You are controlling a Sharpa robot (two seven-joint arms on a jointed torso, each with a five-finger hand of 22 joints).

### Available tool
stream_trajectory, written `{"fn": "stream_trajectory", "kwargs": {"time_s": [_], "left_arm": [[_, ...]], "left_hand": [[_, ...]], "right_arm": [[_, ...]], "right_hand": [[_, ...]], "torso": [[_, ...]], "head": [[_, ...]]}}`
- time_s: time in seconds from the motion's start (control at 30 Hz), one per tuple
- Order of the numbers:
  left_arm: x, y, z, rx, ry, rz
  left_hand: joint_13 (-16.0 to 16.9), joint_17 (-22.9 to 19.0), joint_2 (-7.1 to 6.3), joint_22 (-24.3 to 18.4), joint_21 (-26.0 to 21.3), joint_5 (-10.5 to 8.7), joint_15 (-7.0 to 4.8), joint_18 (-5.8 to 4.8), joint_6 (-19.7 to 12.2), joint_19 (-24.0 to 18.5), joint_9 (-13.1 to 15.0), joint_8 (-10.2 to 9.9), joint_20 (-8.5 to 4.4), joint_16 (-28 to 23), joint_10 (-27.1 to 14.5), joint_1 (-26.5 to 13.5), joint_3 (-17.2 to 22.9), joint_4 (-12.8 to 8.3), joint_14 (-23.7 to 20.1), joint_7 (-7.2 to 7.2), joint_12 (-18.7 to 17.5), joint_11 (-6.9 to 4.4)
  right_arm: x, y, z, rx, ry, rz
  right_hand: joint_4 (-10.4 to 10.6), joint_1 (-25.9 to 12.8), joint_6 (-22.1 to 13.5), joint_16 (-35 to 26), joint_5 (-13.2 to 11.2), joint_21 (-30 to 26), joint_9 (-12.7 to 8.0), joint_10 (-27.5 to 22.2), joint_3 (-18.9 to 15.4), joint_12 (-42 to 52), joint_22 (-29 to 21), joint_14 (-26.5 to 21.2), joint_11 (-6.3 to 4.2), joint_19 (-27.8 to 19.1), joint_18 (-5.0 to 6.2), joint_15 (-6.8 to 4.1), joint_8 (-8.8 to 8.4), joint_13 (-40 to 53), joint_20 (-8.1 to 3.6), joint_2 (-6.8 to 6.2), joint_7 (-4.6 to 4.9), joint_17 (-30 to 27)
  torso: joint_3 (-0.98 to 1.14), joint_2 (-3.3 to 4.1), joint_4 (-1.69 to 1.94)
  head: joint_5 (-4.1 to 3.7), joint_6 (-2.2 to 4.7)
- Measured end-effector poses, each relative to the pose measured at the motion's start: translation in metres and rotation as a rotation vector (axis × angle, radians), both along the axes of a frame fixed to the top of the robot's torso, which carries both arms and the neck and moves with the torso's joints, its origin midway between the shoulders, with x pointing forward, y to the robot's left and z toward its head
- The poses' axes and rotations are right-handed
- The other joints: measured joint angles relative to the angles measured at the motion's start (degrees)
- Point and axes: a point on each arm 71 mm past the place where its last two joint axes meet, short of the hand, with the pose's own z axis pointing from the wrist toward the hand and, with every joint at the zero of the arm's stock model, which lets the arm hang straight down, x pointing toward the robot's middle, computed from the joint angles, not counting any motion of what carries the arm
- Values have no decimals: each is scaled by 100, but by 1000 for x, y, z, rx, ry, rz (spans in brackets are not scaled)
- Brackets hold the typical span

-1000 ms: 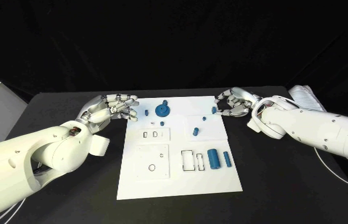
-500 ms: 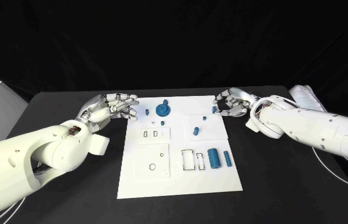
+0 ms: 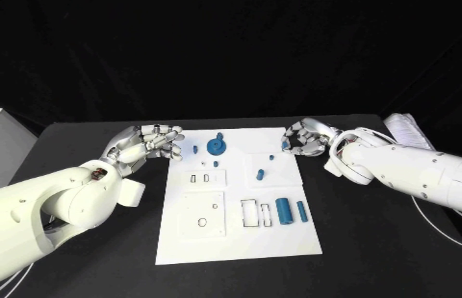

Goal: Assemble the parts on the task board

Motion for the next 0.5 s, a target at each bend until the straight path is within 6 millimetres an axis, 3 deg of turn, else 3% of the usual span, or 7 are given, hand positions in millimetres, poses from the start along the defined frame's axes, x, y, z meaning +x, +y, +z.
{"fn": "stream_trajectory", "kwargs": {"time_s": [0.5], "left_arm": [[0,0,0,0,0,0]], "left_hand": [[0,-1,0,-1,0,0,0,0,0,0,-1,0,0,0,0,0,0,0,0,0,0,0]], "right_arm": [[1,2,-2,-9,9,-1]], "right_hand": [[0,-23,18,0,0,0,4,0,32,0,4,0,0,22,0,0,21,0,-21,23,-19,4]], "torso": [[1,3,-2]], "head": [[-10,-5]]}}
